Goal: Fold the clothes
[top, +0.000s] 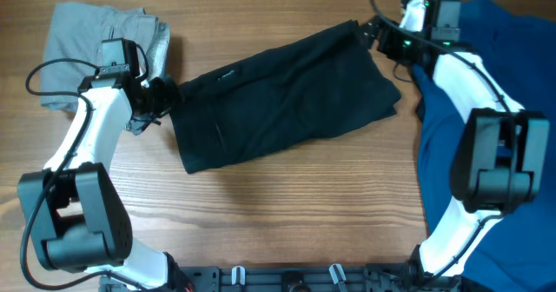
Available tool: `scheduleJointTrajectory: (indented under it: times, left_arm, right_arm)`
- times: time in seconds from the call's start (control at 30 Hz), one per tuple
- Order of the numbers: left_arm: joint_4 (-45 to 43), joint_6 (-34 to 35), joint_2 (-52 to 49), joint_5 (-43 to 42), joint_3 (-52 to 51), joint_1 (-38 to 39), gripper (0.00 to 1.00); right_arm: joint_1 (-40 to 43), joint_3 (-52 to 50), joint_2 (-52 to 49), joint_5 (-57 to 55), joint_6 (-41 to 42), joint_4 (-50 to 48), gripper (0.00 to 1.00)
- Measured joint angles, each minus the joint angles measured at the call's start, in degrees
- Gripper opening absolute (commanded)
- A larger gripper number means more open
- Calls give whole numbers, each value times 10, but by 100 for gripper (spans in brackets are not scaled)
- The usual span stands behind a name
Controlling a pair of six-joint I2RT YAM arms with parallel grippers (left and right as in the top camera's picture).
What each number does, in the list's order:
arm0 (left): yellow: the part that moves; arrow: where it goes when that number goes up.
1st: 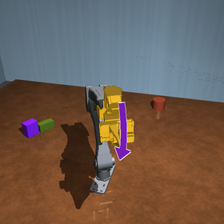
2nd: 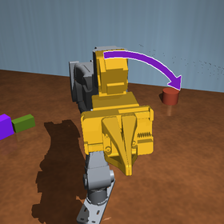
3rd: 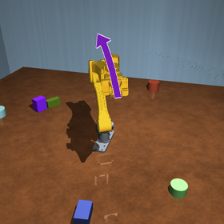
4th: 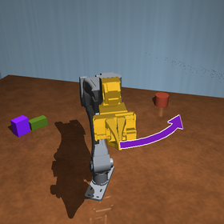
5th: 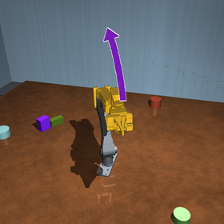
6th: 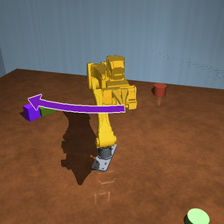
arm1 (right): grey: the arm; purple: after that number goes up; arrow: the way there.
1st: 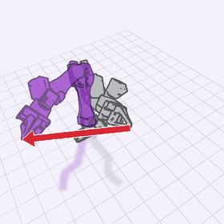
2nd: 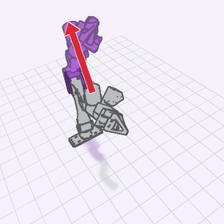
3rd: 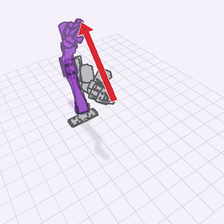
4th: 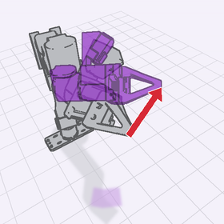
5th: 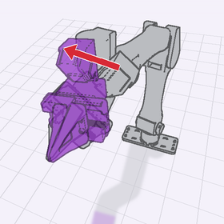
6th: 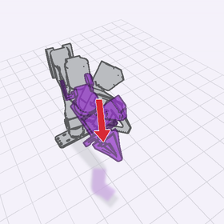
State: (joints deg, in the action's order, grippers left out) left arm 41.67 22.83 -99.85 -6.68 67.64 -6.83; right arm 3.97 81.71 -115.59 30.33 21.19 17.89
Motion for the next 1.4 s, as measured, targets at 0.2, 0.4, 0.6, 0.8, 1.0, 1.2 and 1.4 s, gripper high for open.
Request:
scheduleJointTrajectory:
  times: [0.2,0.4,0.6,0.8,1.0,1.2,1.4]
  left_arm:
    - [113,-42,15,0,-3,0,95]
    - [134,-59,31,-1,30,-26,94]
    - [117,-76,52,-66,7,16,92]
    - [7,-81,-2,-69,-126,41,4]
    - [-24,-75,-11,-81,-130,21,4]
    - [-23,-68,-15,-100,-129,-25,4]
    - [-25,-68,-15,-102,-129,-27,4]
  right_arm:
    - [63,-24,61,-49,-47,296,98]
    - [49,-122,59,-64,-63,188,89]
    - [48,-148,59,-57,-63,176,89]
    - [49,-148,61,-50,-70,214,87]
    - [49,-148,94,-60,-72,223,81]
    - [25,-148,70,-62,-38,185,53]
    - [-36,-148,59,-103,46,210,4]
